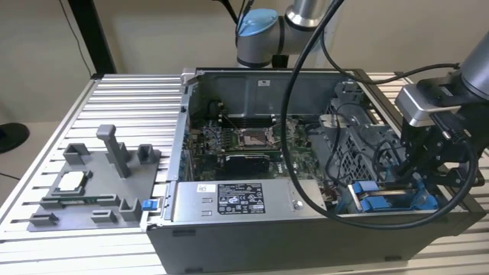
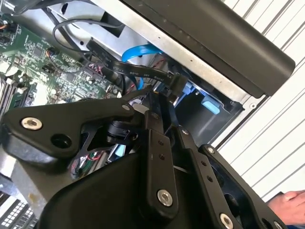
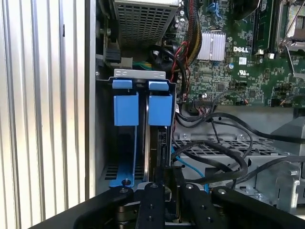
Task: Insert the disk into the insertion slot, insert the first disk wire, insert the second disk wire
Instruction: 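Insert the first disk wire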
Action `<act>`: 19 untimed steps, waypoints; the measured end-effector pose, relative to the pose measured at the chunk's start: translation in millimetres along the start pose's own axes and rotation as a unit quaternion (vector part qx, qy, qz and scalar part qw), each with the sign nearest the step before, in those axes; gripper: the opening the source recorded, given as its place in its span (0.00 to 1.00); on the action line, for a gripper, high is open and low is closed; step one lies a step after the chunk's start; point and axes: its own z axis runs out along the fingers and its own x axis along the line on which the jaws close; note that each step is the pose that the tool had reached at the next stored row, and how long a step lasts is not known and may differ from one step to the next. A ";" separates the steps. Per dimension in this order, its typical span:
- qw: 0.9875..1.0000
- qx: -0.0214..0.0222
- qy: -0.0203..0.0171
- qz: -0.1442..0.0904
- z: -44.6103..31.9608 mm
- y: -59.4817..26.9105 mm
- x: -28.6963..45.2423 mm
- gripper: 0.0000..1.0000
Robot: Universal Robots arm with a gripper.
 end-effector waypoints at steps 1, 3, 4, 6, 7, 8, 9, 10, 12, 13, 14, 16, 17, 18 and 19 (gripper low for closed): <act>1.000 0.000 0.000 0.000 0.2 0.1 0.0 0.00; 1.000 0.001 0.000 0.000 0.7 0.2 0.1 0.00; 1.000 0.001 0.000 0.000 1.1 0.3 0.2 0.00; 1.000 0.001 0.000 0.000 1.9 0.3 0.3 0.00; 1.000 0.001 0.000 0.000 2.4 0.4 0.3 0.00; 1.000 0.001 0.000 0.000 2.9 0.4 0.4 0.00; 1.000 0.001 0.000 0.000 3.8 0.4 0.5 0.00; 1.000 0.001 0.000 0.000 5.3 0.5 0.7 0.00; 1.000 0.001 0.001 0.000 7.9 0.6 1.0 0.00; 1.000 0.001 0.001 0.000 9.1 0.7 1.2 0.00; 1.000 0.001 0.000 0.000 10.2 0.7 1.3 0.00; 1.000 0.001 0.000 0.000 11.1 0.9 1.4 0.00; 1.000 0.001 0.000 0.000 11.1 0.9 1.4 0.00; 1.000 0.001 0.000 0.000 10.4 0.9 1.3 0.00; 1.000 0.001 -0.002 0.000 8.5 0.9 1.1 0.00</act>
